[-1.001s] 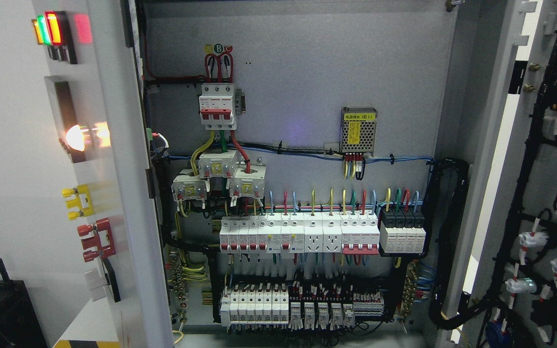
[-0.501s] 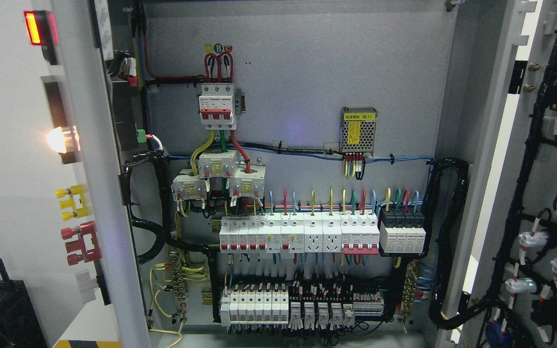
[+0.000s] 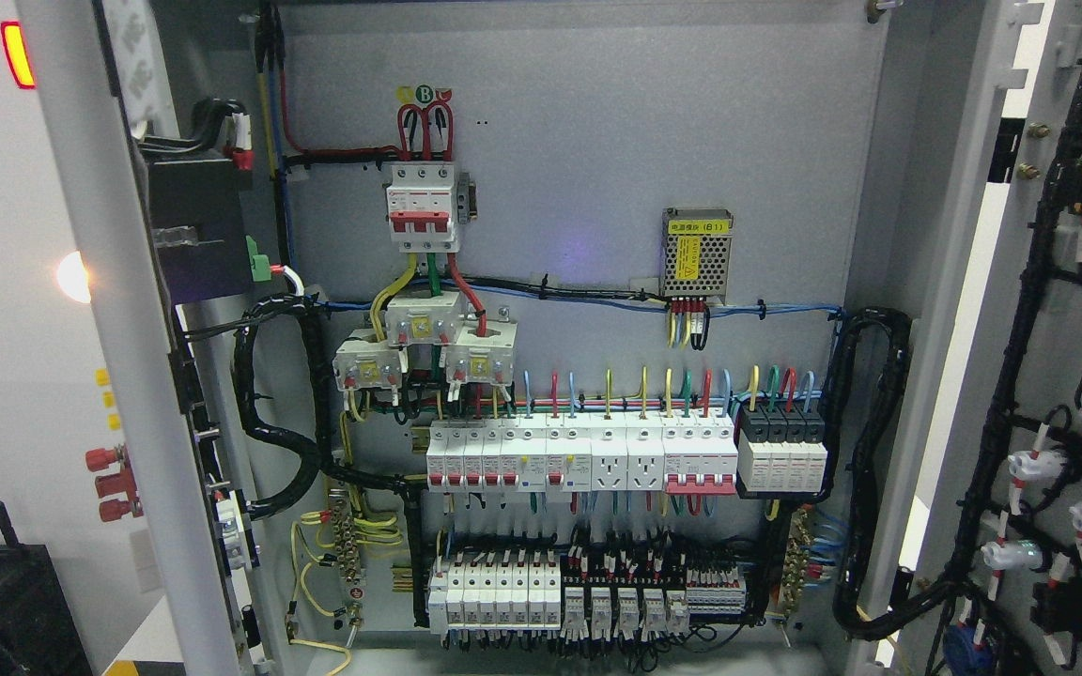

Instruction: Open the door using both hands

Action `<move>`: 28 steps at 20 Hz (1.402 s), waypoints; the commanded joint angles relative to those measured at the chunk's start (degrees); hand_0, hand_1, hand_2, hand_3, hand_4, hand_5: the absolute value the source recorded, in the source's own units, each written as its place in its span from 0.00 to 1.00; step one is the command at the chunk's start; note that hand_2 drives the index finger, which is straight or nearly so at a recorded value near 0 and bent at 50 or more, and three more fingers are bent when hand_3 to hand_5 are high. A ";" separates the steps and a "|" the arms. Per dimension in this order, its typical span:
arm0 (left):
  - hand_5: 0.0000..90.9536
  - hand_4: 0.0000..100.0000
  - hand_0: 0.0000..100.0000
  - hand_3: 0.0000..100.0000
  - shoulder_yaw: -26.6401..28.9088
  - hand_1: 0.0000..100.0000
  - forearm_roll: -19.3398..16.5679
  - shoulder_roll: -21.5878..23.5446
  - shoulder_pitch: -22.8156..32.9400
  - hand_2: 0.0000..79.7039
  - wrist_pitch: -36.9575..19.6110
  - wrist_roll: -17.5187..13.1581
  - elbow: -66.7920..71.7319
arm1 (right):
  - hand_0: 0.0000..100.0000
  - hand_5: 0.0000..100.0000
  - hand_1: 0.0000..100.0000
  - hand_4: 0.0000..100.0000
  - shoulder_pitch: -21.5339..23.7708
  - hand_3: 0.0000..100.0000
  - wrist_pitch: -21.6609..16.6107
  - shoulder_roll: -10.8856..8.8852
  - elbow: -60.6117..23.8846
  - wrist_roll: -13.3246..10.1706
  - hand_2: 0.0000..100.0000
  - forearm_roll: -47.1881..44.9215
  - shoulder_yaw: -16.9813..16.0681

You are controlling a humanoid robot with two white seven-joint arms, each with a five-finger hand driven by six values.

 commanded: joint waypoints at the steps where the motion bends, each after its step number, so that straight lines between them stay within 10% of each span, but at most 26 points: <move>1: 0.00 0.03 0.00 0.00 -1.40 0.00 -0.44 -0.04 0.00 0.00 0.04 0.00 0.00 | 0.22 0.00 0.00 0.00 -0.55 0.00 0.39 1.22 -0.08 -0.13 0.00 0.10 2.50; 28: 0.00 0.03 0.00 0.00 -1.49 0.00 -0.35 -0.04 0.00 0.00 0.13 0.00 0.97 | 0.22 0.00 0.00 0.00 -4.42 0.00 3.47 4.65 -0.08 -2.59 0.00 1.86 5.92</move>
